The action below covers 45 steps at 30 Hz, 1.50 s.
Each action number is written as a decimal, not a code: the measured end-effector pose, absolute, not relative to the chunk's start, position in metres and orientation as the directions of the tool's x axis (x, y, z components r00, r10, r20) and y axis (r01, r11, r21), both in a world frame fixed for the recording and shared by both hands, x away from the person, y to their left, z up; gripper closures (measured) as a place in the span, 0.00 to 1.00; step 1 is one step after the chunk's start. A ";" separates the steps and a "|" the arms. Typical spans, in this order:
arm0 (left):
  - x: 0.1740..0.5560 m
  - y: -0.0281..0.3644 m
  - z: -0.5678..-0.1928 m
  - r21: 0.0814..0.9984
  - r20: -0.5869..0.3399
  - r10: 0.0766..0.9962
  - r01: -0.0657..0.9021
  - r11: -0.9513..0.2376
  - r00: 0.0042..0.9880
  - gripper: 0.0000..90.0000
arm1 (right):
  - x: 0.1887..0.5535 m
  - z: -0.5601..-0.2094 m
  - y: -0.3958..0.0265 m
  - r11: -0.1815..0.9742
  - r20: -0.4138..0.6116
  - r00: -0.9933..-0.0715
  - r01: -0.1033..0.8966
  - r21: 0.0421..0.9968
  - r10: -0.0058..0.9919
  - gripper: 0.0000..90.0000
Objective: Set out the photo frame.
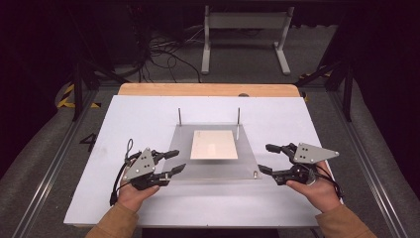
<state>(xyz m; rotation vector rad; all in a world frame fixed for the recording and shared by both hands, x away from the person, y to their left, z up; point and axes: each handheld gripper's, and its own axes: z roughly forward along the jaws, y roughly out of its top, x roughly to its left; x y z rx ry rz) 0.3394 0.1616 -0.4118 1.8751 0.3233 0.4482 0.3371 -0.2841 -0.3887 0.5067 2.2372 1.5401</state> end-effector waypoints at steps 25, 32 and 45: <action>0.340 0.163 -0.411 0.939 0.151 0.427 0.006 -0.345 0.892 0.56 | 0.338 -0.401 -0.237 0.341 -0.175 -0.906 -0.037 0.939 0.386 0.26; 0.340 0.162 -0.411 0.939 0.148 0.428 0.009 -0.344 0.892 0.56 | 0.343 -0.406 -0.225 0.332 -0.200 -0.911 -0.074 0.940 0.361 0.38; 0.340 0.162 -0.410 0.940 0.143 0.430 0.013 -0.341 0.891 0.56 | 0.347 -0.406 -0.229 0.321 -0.228 -0.905 -0.110 0.941 0.358 0.62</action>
